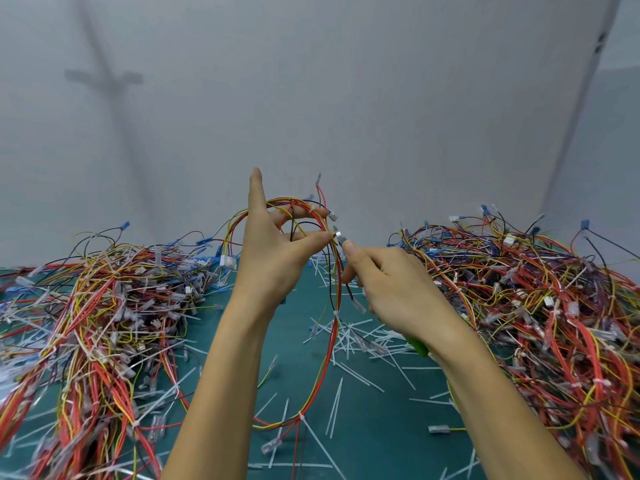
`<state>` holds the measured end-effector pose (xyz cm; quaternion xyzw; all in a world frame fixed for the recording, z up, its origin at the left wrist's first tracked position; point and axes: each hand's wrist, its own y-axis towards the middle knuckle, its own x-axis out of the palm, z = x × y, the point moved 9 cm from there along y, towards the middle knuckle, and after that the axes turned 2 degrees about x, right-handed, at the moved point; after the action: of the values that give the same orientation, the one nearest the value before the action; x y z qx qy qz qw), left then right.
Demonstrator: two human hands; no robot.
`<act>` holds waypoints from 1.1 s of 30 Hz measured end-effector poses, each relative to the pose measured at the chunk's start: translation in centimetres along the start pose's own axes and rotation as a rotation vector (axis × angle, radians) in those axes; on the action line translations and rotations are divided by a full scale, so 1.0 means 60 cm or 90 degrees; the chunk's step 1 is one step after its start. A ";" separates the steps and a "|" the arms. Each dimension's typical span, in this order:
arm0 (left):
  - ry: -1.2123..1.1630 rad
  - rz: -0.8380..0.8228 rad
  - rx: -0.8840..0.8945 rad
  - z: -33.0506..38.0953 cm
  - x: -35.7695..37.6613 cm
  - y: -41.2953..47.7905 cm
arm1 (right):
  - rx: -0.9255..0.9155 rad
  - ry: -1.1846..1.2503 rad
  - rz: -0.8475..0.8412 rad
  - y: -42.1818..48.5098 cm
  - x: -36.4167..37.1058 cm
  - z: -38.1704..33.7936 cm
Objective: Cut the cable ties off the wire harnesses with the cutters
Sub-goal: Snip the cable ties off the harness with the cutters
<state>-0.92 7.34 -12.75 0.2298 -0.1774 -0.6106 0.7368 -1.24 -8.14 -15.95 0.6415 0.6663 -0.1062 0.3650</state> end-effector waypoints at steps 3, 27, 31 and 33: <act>-0.006 -0.007 -0.007 -0.004 -0.004 0.000 | -0.007 -0.002 0.004 0.000 -0.002 0.000; -0.254 0.084 -0.169 -0.039 -0.032 0.000 | 0.082 0.245 0.069 0.007 -0.014 0.036; -0.310 0.064 -0.189 -0.045 -0.027 -0.001 | 0.078 0.231 0.087 0.008 -0.013 0.043; -0.327 0.052 -0.186 -0.045 -0.025 0.000 | 0.092 0.259 0.089 0.009 -0.011 0.047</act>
<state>0.25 9.16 -14.97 -0.0479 -0.2773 -0.6375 0.7172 0.16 -10.28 -17.38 0.7187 0.6708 0.0035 0.1829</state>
